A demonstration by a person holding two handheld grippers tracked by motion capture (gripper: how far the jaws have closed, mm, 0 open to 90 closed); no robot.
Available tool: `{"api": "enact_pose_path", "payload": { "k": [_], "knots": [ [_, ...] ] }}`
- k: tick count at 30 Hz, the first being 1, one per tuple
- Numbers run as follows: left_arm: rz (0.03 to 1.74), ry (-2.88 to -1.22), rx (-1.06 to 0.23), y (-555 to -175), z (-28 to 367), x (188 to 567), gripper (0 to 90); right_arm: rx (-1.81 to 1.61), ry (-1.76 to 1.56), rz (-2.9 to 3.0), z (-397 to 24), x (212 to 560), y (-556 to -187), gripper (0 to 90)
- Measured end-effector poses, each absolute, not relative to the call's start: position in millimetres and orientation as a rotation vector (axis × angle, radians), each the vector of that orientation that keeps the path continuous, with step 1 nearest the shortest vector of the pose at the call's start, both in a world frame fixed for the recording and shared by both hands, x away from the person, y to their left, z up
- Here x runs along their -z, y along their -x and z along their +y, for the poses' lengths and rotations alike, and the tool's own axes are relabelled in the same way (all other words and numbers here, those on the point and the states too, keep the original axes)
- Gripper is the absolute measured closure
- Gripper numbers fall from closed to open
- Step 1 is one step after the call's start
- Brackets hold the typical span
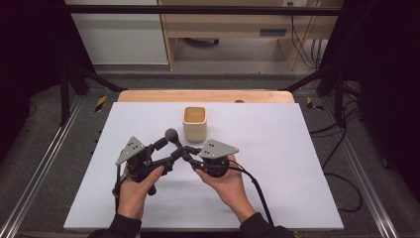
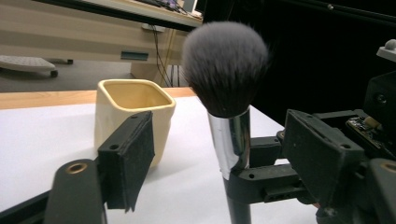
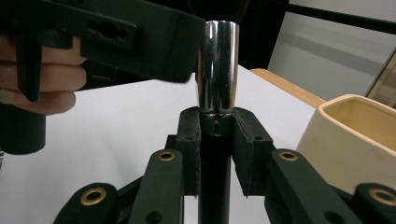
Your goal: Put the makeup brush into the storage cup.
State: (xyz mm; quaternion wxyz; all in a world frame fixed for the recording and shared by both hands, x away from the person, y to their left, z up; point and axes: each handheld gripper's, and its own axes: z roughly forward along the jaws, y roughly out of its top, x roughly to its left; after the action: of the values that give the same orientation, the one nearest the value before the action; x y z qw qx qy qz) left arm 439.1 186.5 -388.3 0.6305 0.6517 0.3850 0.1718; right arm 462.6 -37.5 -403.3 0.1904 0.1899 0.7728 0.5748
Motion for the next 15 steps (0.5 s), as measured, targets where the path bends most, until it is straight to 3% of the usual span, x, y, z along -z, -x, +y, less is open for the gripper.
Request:
{"api": "enact_pose_path", "payload": {
  "k": [9,15],
  "knots": [
    [0.931,-1.482,-0.362,-441.1,185.0,390.5,46.9,-1.618,-0.519,2.173,-33.6,403.2,-460.7,73.7],
    [0.944,-1.473,-0.32,-442.7,186.1,393.1,53.2,-1.621,-0.519,2.173,-32.5,402.8,-460.9,73.7]
  ]
}}
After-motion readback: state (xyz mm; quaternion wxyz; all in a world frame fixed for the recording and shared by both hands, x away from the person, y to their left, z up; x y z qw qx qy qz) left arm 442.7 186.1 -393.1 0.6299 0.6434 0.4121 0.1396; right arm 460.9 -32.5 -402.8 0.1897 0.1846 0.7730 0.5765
